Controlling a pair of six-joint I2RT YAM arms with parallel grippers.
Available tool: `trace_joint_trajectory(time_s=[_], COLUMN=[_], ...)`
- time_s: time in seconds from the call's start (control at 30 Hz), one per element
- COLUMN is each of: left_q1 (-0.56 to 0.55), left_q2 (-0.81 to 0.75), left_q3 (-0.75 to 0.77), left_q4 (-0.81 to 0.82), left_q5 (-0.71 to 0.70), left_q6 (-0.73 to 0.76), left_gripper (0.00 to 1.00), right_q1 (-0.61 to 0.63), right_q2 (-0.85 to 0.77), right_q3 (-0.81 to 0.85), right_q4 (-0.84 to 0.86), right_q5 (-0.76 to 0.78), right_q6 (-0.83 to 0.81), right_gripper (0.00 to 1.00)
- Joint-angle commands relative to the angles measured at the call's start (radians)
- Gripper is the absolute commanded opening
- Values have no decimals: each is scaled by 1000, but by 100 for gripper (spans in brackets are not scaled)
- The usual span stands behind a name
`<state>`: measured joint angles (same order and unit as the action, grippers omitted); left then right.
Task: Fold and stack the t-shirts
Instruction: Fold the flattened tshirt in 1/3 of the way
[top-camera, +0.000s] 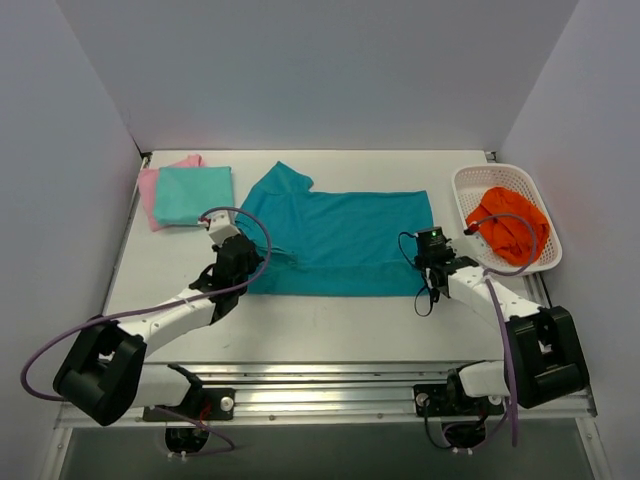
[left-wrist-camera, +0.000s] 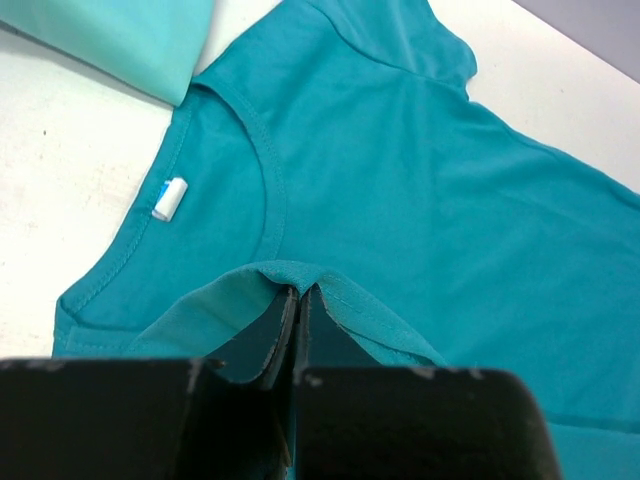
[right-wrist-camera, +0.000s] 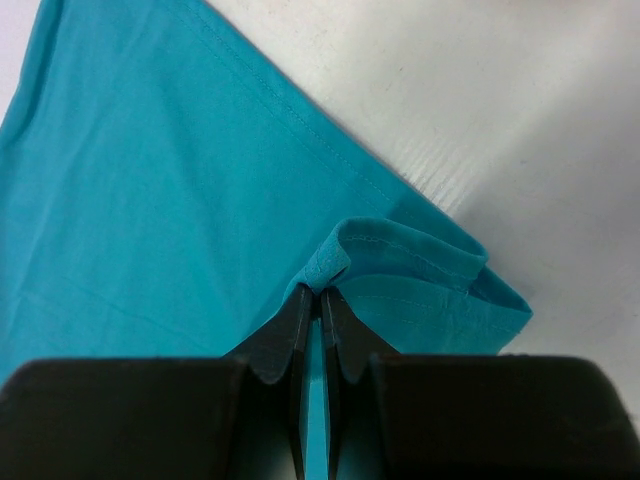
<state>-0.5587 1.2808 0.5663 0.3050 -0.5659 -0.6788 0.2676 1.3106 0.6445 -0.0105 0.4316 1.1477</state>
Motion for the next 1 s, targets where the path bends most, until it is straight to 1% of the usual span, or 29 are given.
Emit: trace_joint_trajectory(time_s=[0.0,0.17,0.27,0.43,0.7,0.73,0.77,0.8,0.83,0.87,0.9,0.93,0.97], left_q1=[26,46,60,86,140,147,152,155,161,164,167,168,168], left_q2=[57,132,179,267,391,400,417,423,430,436,436,434,419], left_q3=[84,125,142,164,210,216,224,239,245,251,256,262,264], left_q4=[75,105,123,163,204,203,201,198,195,194,194,191,181], left_q5=[4,35,50,75,123,124,129,135,141,150,162,164,164], left_q6=[31,39,41,44,42,42,44,44,44,45,47,48,50], left_gripper=[2,2,2,2,2,2,2,7,13,20,29,50,57], right_q1=[-10,-10,-10,-11,-11,-11,-11,-11,-10,-10,-10,-8,-4], right_q2=[33,85,125,243,392,409,414,418,417,412,406,389,381], right_q3=[30,64,70,96,182,191,198,205,205,204,198,195,192], right_q4=[37,44,78,138,158,144,139,133,133,130,126,123,119], right_q5=[59,101,119,110,95,96,99,110,113,119,134,139,144], right_q6=[7,21,30,38,26,27,27,29,30,33,47,49,49], right_gripper=[0,0,0,0,0,2,13,21,32,51,60,69,79])
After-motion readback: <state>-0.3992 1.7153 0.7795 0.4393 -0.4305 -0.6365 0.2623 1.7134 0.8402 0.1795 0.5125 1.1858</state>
